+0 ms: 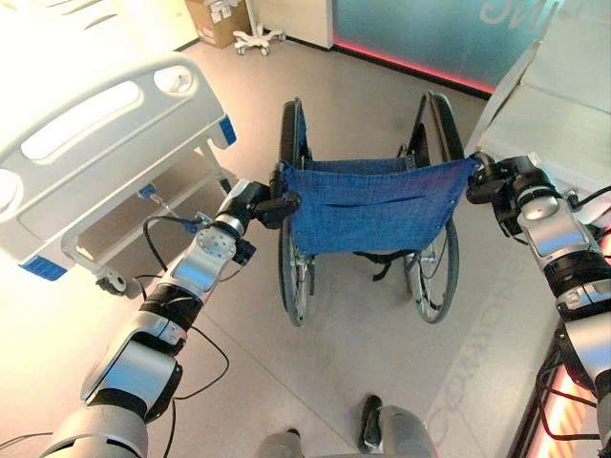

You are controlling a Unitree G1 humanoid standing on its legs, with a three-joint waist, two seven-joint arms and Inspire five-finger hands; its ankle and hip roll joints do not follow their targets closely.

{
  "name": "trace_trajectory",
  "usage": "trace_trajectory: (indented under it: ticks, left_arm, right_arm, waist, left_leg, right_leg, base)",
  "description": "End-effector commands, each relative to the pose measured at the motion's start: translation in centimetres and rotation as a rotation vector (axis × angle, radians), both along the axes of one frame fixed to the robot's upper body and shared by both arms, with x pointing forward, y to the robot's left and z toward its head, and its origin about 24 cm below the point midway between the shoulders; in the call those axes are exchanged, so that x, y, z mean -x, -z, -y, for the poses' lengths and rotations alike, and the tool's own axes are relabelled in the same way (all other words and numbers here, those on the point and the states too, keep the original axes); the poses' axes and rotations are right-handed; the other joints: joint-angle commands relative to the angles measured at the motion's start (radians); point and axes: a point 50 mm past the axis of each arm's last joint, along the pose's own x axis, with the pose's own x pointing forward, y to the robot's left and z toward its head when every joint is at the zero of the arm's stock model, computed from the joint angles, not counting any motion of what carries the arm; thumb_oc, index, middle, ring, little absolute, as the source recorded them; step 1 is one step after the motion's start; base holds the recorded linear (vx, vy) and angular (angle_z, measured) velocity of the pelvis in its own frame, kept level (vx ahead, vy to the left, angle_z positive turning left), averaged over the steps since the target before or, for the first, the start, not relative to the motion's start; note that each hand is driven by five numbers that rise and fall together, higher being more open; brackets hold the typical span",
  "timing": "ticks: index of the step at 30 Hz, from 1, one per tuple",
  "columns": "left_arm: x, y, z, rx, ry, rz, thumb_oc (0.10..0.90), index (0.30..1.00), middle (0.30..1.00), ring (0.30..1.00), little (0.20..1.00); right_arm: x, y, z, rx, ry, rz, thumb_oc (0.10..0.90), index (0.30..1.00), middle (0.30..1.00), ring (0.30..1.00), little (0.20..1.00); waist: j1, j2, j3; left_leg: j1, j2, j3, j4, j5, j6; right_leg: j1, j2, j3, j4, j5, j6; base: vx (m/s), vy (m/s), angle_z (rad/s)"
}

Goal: Push the wheelchair next to the bed

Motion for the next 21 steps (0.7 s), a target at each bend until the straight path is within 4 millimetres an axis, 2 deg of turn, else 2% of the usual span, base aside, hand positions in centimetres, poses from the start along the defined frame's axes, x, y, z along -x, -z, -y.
trace_trajectory:
  ticks: [1,2,3,4,5,6,7,9,11,14,17,18,19,21]
  left_arm:
    - [0.9,3.0,0.9,-0.142,0.065,-0.046,0.4,0.3,0.3,0.3,0.3]
    - [0.9,3.1,1.0,-0.139,0.059,-0.038,0.4,0.3,0.3,0.3,0.3]
    - [0.9,3.1,1.0,-0.135,0.059,-0.036,0.4,0.3,0.3,0.3,0.3]
    - [0.8,2.9,1.0,-0.126,0.055,-0.03,0.4,0.3,0.3,0.3,0.3]
    - [0.7,2.8,0.9,-0.122,0.048,-0.022,0.4,0.3,0.3,0.3,0.3]
    - [0.7,2.7,0.9,-0.12,0.045,-0.02,0.4,0.3,0.3,0.3,0.3]
    - [0.7,2.6,0.4,-0.114,0.024,-0.021,0.4,0.3,0.3,0.3,0.3]
    - [0.8,2.5,-0.5,-0.117,-0.003,-0.036,0.4,0.3,0.3,0.3,0.3]
    - [1.0,2.3,-1.5,-0.106,-0.026,-0.046,0.4,0.3,0.3,0.3,0.3]
    - [1.1,2.1,-2.2,-0.103,-0.043,-0.047,0.4,0.3,0.3,0.3,0.3]
    - [0.9,1.8,-3.2,-0.114,-0.074,-0.055,0.4,0.3,0.3,0.3,0.3]
    - [1.0,2.0,-3.4,-0.111,-0.085,-0.064,0.4,0.3,0.3,0.3,0.3]
    - [1.0,2.1,-3.6,-0.109,-0.088,-0.067,0.4,0.3,0.3,0.3,0.3]
    - [1.1,2.2,-3.7,-0.122,-0.092,-0.073,0.4,0.3,0.3,0.3,0.3]
  right_arm:
    - [-0.4,3.3,-3.5,0.074,-0.198,-0.093,0.4,0.3,0.3,0.3,0.3]
    - [-0.6,3.3,-3.9,0.067,-0.194,-0.093,0.4,0.3,0.3,0.3,0.3]
    - [-0.6,3.3,-4.1,0.062,-0.193,-0.094,0.4,0.3,0.3,0.3,0.3]
    - [-0.8,3.5,-4.7,0.047,-0.187,-0.105,0.4,0.3,0.3,0.3,0.3]
    - [-0.8,3.8,-5.0,0.047,-0.185,-0.119,0.4,0.3,0.3,0.3,0.3]
    - [-0.8,3.9,-5.1,0.046,-0.186,-0.123,0.4,0.3,0.3,0.3,0.3]
    - [-0.8,4.1,-5.6,0.037,-0.193,-0.14,0.4,0.3,0.3,0.3,0.3]
    - [-0.9,4.1,-6.0,0.036,-0.212,-0.15,0.4,0.3,0.3,0.3,0.3]
    - [-0.9,3.7,-6.0,0.042,-0.234,-0.156,0.4,0.3,0.3,0.3,0.3]
    - [-1.0,3.4,-5.9,0.055,-0.252,-0.167,0.4,0.3,0.3,0.3,0.3]
    - [-1.1,3.5,-6.0,0.05,-0.267,-0.164,0.4,0.3,0.3,0.3,0.3]
    - [-0.9,4.4,-6.0,0.034,-0.268,-0.175,0.4,0.3,0.3,0.3,0.3]
    - [-0.8,4.6,-6.0,0.032,-0.27,-0.181,0.4,0.3,0.3,0.3,0.3]
    - [-0.4,5.8,-6.1,0.028,-0.269,-0.195,0.4,0.3,0.3,0.3,0.3]
  waist:
    - [0.02,-0.033,0.009]
    - [0.038,-0.026,0.025]
    - [0.043,-0.027,0.028]
    - [0.064,-0.019,0.042]
    - [0.08,-0.01,0.051]
    - [0.086,-0.006,0.055]
    - [0.116,0.013,0.064]
    - [0.143,0.03,0.063]
    - [0.159,0.04,0.053]
    - [0.17,0.05,0.036]
    - [0.188,0.039,0.01]
    - [0.196,0.022,0.001]
    - [0.199,0.017,-0.002]
    - [0.205,-0.003,-0.019]
  left_leg:
    - [0.013,-0.015,0.018,0.003,0.142,0.052]
    - [-0.03,-0.053,0.014,-0.034,0.131,0.061]
    - [-0.044,-0.064,0.013,-0.044,0.134,0.063]
    - [-0.101,-0.099,0.019,-0.078,0.143,0.061]
    - [-0.149,-0.114,0.023,-0.102,0.172,0.054]
    - [-0.166,-0.118,0.024,-0.113,0.187,0.049]
    - [-0.24,-0.125,0.019,-0.17,0.271,0.032]
    - [-0.282,-0.117,0.011,-0.245,0.339,0.02]
    - [-0.281,-0.107,0.014,-0.3,0.355,0.019]
    - [-0.281,-0.091,0.026,-0.295,0.339,0.026]
    - [-0.289,-0.097,0.03,-0.216,0.246,0.067]
    - [-0.293,-0.115,0.014,-0.151,0.2,0.082]
    - [-0.296,-0.121,0.009,-0.136,0.193,0.083]
    - [-0.255,-0.131,0.026,-0.129,0.158,0.12]
  right_leg:
    - [0.066,0.004,0.1,-0.2,0.175,0.048]
    - [0.112,0.028,0.124,-0.205,0.155,0.051]
    - [0.121,0.031,0.129,-0.208,0.152,0.051]
    - [0.162,0.053,0.138,-0.216,0.131,0.048]
    - [0.191,0.071,0.145,-0.219,0.117,0.044]
    - [0.203,0.079,0.149,-0.22,0.111,0.042]
    - [0.249,0.113,0.172,-0.226,0.088,0.032]
    - [0.295,0.144,0.205,-0.227,0.058,0.021]
    - [0.33,0.154,0.231,-0.218,0.02,0.016]
    - [0.353,0.153,0.244,-0.19,-0.031,0.012]
    - [0.365,0.117,0.236,-0.115,-0.099,0.027]
    - [0.377,0.091,0.219,-0.093,-0.096,0.04]
    - [0.383,0.085,0.216,-0.088,-0.093,0.045]
    - [0.372,0.029,0.178,-0.025,-0.022,0.091]
  base:
    - [0.37,-0.089,0.04]
    - [0.29,-0.055,-0.17]
    - [0.41,-0.061,-0.24]
    - [0.38,-0.037,-0.23]
    - [0.39,-0.032,-0.21]
    - [0.49,0.0,-0.36]
    - [0.51,0.022,-0.44]
    - [0.59,0.061,-0.52]
    - [0.6,0.156,-0.93]
    - [0.42,0.175,-0.57]
    - [0.46,0.224,-0.37]
    - [0.41,0.182,-0.35]
    - [0.49,0.24,-0.4]
    - [0.46,0.273,-0.45]
